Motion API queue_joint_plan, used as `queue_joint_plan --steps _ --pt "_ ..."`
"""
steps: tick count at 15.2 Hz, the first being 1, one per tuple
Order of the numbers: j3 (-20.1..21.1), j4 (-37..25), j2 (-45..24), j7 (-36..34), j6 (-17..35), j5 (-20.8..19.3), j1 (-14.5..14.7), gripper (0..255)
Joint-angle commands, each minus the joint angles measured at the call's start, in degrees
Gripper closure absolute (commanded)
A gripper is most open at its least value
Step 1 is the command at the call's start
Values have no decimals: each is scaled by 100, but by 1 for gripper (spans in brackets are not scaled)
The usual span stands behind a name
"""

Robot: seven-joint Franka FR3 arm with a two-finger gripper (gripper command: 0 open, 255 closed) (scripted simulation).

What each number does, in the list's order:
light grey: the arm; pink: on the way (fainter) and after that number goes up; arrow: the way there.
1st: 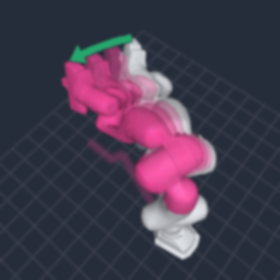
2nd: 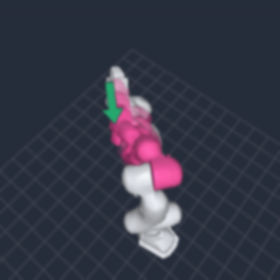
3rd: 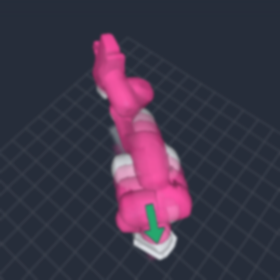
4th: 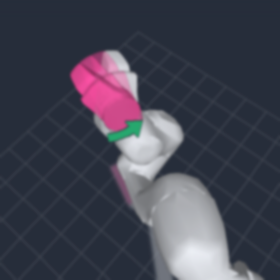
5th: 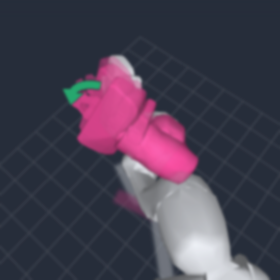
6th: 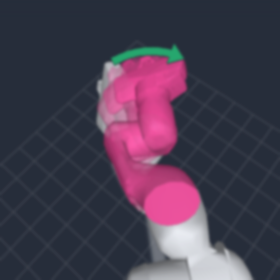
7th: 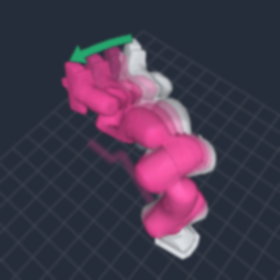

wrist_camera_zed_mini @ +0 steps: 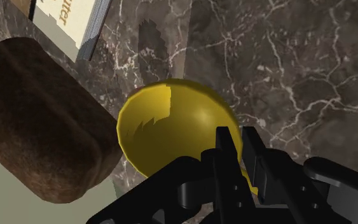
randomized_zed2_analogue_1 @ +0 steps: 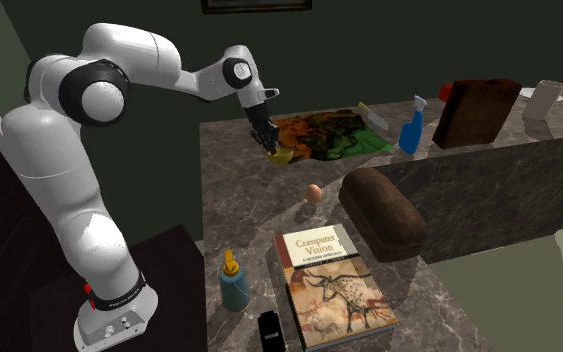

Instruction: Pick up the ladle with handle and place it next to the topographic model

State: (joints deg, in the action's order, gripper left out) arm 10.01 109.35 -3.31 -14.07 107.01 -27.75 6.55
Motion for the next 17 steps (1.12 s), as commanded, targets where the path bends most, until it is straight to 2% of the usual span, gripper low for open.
queue_joint_plan --steps 1,10,17 --pt "138 -318 -224 -227 -223 4 160 255" --pt "515 -2093 -1503 -958 -1172 -136 875 255" --pt "494 -1700 -1596 -1158 -732 -194 851 255"
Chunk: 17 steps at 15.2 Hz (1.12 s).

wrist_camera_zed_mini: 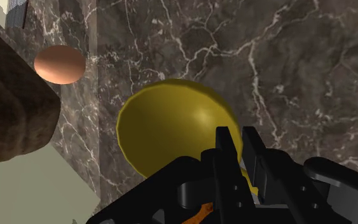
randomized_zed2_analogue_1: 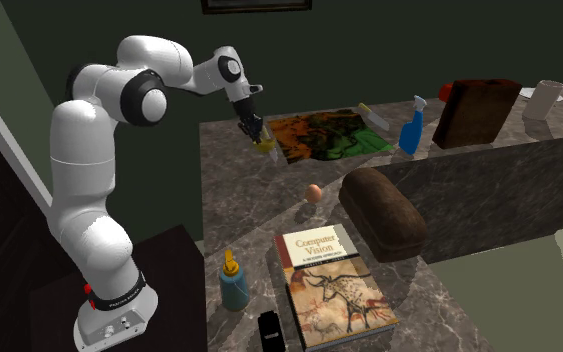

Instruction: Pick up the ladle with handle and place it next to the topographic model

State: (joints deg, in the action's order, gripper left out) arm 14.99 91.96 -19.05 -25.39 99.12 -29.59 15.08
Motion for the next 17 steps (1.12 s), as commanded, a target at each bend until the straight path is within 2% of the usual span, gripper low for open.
queue_joint_plan --steps 1,14,17 --pt "-7 88 -40 -55 118 -22 -5 255" --pt "-69 621 -393 -459 901 -221 -18 255" --pt "-69 621 -393 -459 901 -221 -18 255"
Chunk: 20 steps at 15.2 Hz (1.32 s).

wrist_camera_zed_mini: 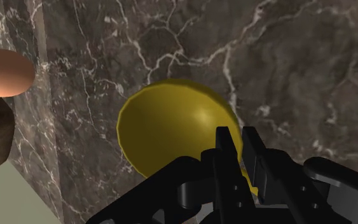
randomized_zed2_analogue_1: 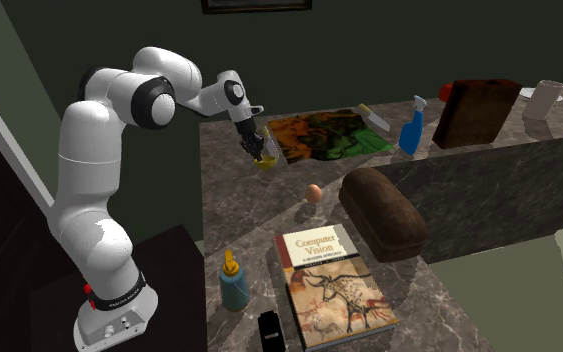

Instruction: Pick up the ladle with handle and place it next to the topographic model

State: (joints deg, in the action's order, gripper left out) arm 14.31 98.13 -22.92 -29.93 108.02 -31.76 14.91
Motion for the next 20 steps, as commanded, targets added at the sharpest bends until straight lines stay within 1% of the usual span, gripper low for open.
queue_joint_plan --steps 1,5,6,11,15,20 --pt "-1 5 -6 -5 11 -3 -1 255" --pt "-1 5 -6 -5 11 -3 -1 255" --pt "-1 4 -6 -4 11 -3 0 0" --pt "-1 4 -6 -5 11 -3 0 0" --pt "101 -514 91 97 -625 133 163 0" --pt "101 -514 91 97 -625 133 163 0"
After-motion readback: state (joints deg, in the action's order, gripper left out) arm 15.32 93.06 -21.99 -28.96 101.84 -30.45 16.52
